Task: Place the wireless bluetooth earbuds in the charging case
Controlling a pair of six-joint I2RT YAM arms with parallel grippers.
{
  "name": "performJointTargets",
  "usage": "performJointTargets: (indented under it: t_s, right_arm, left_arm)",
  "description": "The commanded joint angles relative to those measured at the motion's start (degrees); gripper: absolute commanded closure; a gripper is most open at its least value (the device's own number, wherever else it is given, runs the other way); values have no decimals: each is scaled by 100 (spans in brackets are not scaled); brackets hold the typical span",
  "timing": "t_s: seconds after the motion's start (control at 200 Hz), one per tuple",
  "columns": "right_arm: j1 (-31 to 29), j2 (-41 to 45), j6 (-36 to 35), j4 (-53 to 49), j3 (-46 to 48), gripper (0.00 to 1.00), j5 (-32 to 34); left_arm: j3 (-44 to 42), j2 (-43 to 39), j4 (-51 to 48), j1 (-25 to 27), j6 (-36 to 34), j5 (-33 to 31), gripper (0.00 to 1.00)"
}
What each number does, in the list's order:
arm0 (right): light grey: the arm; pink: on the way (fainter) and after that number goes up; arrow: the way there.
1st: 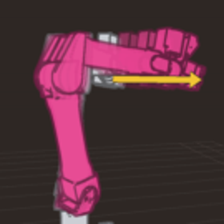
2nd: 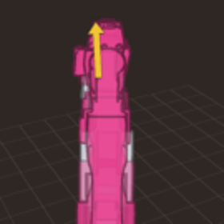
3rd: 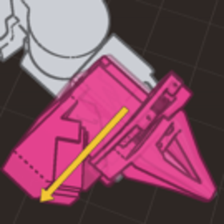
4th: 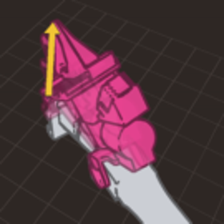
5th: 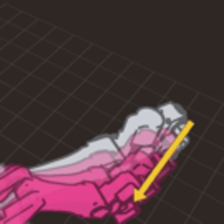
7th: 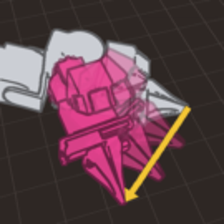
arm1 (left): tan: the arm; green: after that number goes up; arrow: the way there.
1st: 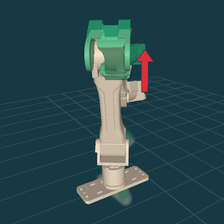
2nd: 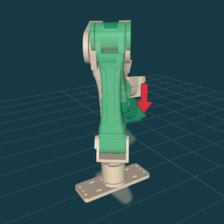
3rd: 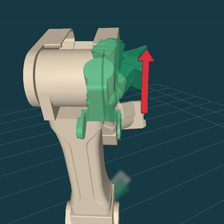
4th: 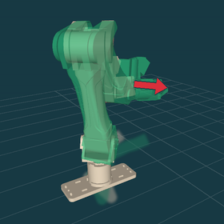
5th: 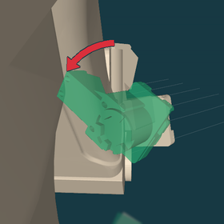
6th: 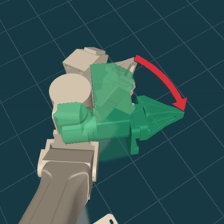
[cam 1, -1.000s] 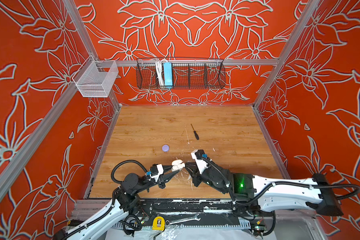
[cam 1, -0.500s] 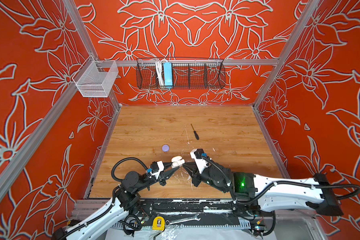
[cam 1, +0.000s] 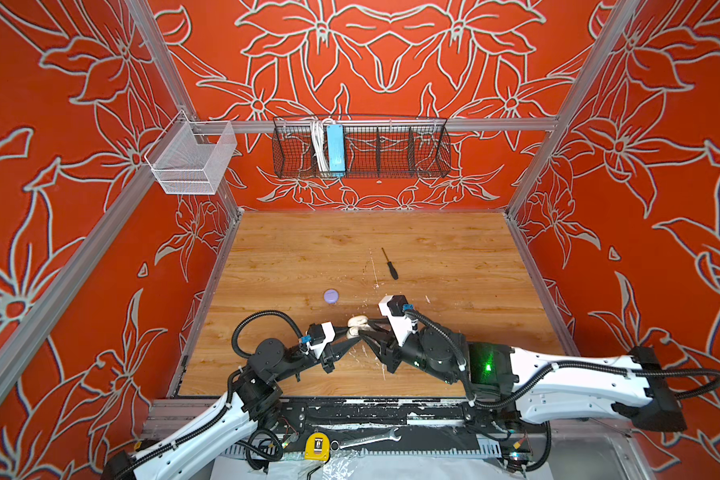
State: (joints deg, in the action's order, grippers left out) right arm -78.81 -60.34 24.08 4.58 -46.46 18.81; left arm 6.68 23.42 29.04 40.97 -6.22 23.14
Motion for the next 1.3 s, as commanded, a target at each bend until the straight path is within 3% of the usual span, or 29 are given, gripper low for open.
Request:
performJointTargets:
  t_s: [0.0, 0.175, 0.716, 1.056, 1.296]
  right_arm:
    - [-21, 156, 370, -436, -169, 60, 474]
    - [-27, 48, 794, -808, -212, 60, 746]
    - [-12, -365, 922, -604, -437, 65, 836]
    - [-3, -418, 1295, -400, -316, 78, 844]
    - [-3, -350, 1672, -79, -23, 79, 1011]
  left_arm:
    - [19, -130, 56, 41, -55, -52, 100]
    - [-17, -189, 39, 42, -81, -125, 100]
    - [24, -84, 5, 43, -200, -28, 100]
    - [40, 48, -17, 41, -440, 35, 100]
    - [-13, 28, -3, 43, -702, 77, 100]
